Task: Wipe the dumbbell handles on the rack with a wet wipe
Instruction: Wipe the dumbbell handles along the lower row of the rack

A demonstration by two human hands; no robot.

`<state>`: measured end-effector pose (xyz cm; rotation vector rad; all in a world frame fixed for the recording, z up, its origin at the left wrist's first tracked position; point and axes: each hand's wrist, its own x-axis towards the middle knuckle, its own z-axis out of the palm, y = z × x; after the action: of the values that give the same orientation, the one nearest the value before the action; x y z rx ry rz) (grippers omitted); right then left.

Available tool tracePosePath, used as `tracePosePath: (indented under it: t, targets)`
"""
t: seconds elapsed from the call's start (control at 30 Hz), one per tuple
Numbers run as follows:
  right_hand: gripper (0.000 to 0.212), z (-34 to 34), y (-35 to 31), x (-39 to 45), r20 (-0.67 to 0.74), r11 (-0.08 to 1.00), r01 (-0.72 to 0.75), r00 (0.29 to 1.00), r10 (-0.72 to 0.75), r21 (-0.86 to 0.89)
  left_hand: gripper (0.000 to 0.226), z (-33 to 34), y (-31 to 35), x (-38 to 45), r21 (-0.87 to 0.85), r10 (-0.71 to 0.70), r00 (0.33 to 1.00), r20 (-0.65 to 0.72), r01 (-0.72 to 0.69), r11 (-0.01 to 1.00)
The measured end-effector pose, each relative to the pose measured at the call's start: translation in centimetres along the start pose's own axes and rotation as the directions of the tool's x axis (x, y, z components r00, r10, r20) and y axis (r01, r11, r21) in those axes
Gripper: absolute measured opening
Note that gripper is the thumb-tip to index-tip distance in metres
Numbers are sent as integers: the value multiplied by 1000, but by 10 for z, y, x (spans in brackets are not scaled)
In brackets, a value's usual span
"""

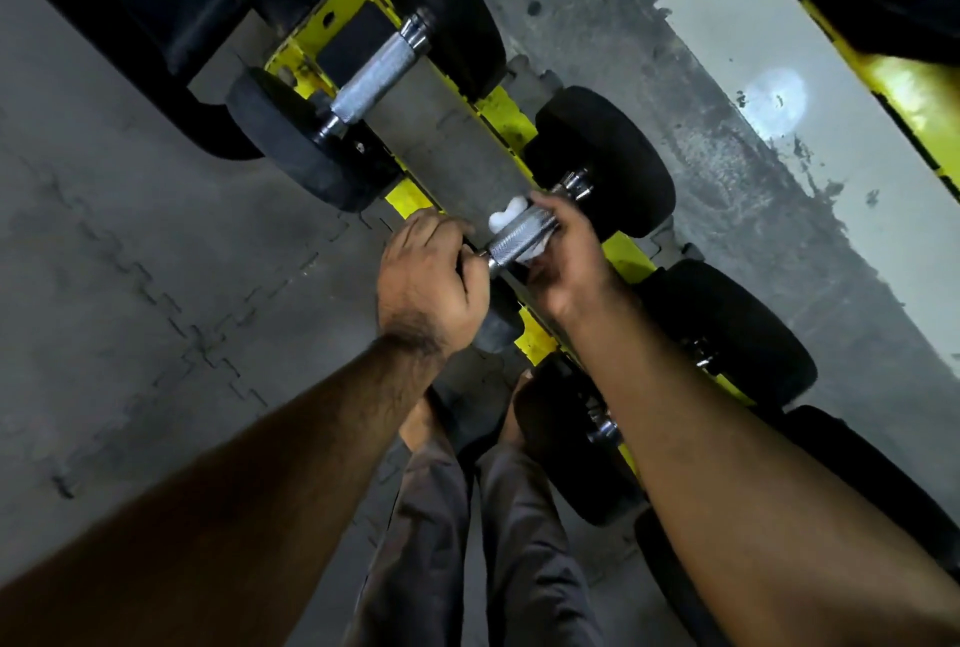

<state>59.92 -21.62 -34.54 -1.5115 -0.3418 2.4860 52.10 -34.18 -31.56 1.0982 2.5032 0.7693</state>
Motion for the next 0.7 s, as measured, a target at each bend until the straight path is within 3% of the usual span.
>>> tracePosePath:
  t: [0.1,0.17,0.23,0.33,0.47,0.57,0.63,0.7]
  targets:
    - [19,8,-7,5,-86,987,97,993,-86,128,33,-1,0,1,2,-12,1000,9,12,1000]
    - [14,6,15,-1,-35,993,14,999,-10,115,32,-1,1,2,-9,-4,1000,12,4,1000]
    - [8,4,29,-11,13,995,-95,995,96,-36,31,-2,2,1,-1,0,1000,20,0,1000]
    - [13,2,12,-12,-103,921,-145,988,115,-361,31,-2,1,1,0,-13,1000,28,13,1000]
    - [19,11,22,-20,-244,909,-143,969,47,-393,31,-4,3,2,9,-26,999,45,25,1000]
    - [23,19,37,-22,-423,879,-124,901,-93,-460,36,-5,4,-1,82,-52,995,83,45,996]
    - [12,23,38,-28,-465,882,-89,871,-156,-463,38,-7,8,-1,139,-70,992,103,55,989]
    - [22,19,39,-41,-462,910,-18,866,-193,-415,36,-10,12,-2,170,-51,994,99,34,985]
